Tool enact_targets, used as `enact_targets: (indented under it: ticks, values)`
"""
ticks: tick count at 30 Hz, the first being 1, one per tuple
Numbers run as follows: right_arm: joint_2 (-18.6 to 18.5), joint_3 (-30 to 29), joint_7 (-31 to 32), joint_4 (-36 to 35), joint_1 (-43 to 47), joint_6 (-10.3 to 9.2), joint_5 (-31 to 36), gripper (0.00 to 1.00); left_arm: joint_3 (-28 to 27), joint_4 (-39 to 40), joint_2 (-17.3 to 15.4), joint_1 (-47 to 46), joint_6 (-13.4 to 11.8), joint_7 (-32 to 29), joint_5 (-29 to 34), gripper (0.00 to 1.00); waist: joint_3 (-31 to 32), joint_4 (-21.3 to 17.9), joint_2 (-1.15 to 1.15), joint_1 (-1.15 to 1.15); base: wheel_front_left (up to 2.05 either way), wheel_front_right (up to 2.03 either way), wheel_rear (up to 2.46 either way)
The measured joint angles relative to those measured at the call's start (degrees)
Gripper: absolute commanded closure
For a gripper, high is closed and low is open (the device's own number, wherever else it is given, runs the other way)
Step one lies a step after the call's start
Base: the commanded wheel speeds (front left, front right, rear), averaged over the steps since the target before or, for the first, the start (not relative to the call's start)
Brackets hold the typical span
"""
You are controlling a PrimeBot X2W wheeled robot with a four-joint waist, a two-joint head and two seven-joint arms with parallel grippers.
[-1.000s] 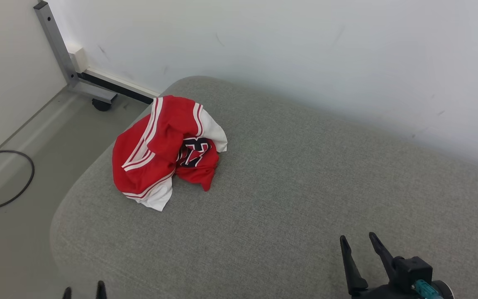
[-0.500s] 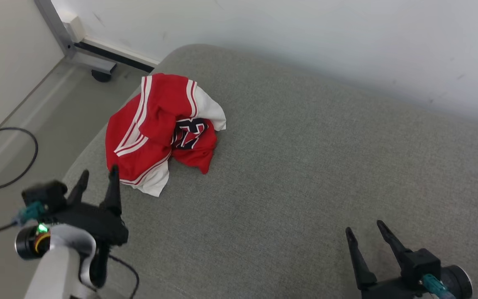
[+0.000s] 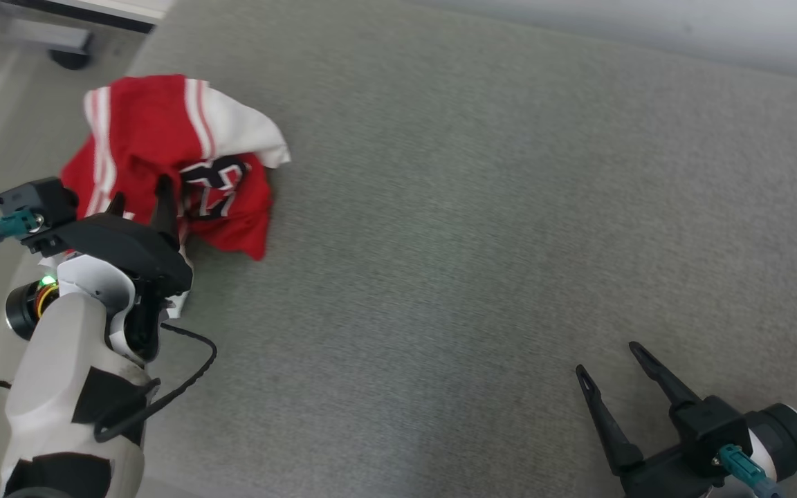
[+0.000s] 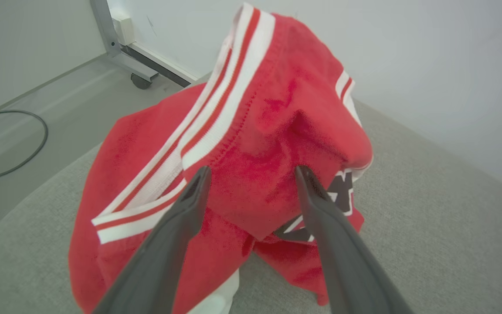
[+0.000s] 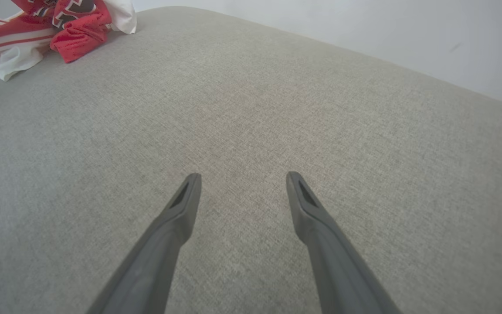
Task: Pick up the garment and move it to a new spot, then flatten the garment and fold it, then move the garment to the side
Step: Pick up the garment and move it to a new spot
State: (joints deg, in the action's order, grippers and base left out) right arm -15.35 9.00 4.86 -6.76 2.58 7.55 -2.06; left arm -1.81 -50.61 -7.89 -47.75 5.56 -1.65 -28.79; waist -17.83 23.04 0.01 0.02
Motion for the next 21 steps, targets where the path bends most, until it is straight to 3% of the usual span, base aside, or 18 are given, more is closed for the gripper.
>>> enact_targets:
  ticks: [3, 8, 9, 10, 11, 21]
  values:
    - [-0.4, 0.0, 0.6, -1.9, 0.4, 0.0, -0.1, 0.0, -0.3, -3.0, -0.3, -1.4, -0.7, 0.2, -0.1, 0.0, -1.9, -2.1, 0.0, 0.0, 0.0, 0.0, 0.0]
    - [-0.4, 0.2, 1.0, -3.5, 0.3, 0.0, -0.3, 0.0, -1.1, -6.5, -1.6, -3.7, -4.7, 3.6, 0.2, 0.0, -4.5, -5.3, 0.0, 0.0, 0.0, 0.0, 0.0]
    - [-0.3, 0.2, 1.0, -3.5, 0.3, 0.0, -0.4, 0.0, -1.3, -7.0, -1.8, -4.0, -5.2, 4.5, 0.2, 0.05, -4.9, -5.8, 0.0, 0.0, 0.0, 0.0, 0.0]
    - [-0.2, 0.3, 0.9, -3.5, 0.3, 0.0, -0.4, 0.0, -1.2, -7.5, -1.9, -4.3, -5.6, 5.3, 0.5, 0.89, -5.2, -6.3, 0.0, 0.0, 0.0, 0.0, 0.0]
    - [-0.1, 0.4, 0.9, -3.4, 0.3, 0.0, -0.5, 0.0, -1.1, -7.8, -1.9, -4.5, -5.8, 6.2, 0.7, 1.0, -5.5, -6.7, 0.0, -0.01, 0.0, 0.0, 0.0]
    - [2.4, 3.3, -1.4, 1.8, -1.6, 0.0, -1.6, 0.0, 2.3, -11.0, -5.0, -6.2, -3.4, 7.6, 3.4, 1.0, -2.9, -7.7, 0.0, -0.02, 0.0, 0.0, 0.0]
